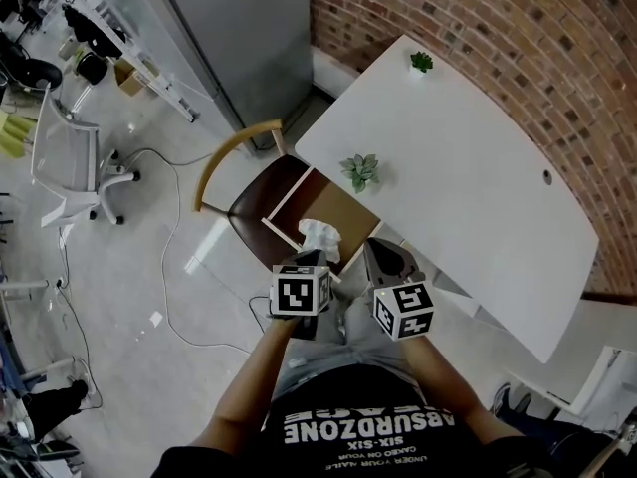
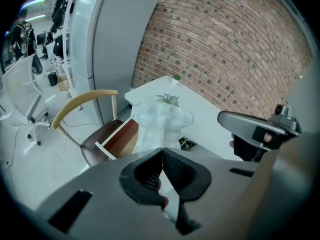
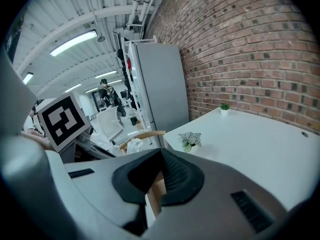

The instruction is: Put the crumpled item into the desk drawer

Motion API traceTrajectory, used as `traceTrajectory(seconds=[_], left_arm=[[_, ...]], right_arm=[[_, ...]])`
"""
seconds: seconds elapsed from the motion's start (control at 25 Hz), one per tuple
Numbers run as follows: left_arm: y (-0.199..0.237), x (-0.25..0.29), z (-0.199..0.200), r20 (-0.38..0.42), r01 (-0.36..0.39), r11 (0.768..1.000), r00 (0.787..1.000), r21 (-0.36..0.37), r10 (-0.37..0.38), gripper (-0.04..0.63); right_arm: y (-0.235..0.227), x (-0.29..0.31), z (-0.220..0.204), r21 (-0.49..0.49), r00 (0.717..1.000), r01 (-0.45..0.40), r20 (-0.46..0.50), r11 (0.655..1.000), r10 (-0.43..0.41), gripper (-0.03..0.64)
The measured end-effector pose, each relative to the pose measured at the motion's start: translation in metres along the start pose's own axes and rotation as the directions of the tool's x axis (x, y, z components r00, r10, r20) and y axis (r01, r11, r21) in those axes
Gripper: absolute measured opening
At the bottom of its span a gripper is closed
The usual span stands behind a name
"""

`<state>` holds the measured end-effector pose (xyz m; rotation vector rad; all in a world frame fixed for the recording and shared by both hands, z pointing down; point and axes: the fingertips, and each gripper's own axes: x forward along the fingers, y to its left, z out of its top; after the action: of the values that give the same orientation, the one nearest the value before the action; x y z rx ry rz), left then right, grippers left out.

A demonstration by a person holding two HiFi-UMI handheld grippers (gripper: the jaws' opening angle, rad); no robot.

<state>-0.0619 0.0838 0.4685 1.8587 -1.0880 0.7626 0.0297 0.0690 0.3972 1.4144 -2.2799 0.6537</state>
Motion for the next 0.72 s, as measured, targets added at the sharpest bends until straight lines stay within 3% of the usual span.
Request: traceTrajectory(seconds=[0.28, 0.72], left_arm=[[0.002, 0.017, -0.001, -0.046, 0.008, 1.000, 0.999, -0.020, -0.009, 0.008], [0.004, 0.044, 0.005, -0.096, -0.024, 0.996, 0.995, -0.080, 0.017, 0.008]], right_arm=[[-0.011, 0.008, 0.001, 0.015, 1.000, 0.006, -0.011, 1.000, -0.006, -0.002], [-0.022, 0.031, 0.006, -0.027, 0.994, -0.081, -0.079, 0.996, 0.079, -0.002]])
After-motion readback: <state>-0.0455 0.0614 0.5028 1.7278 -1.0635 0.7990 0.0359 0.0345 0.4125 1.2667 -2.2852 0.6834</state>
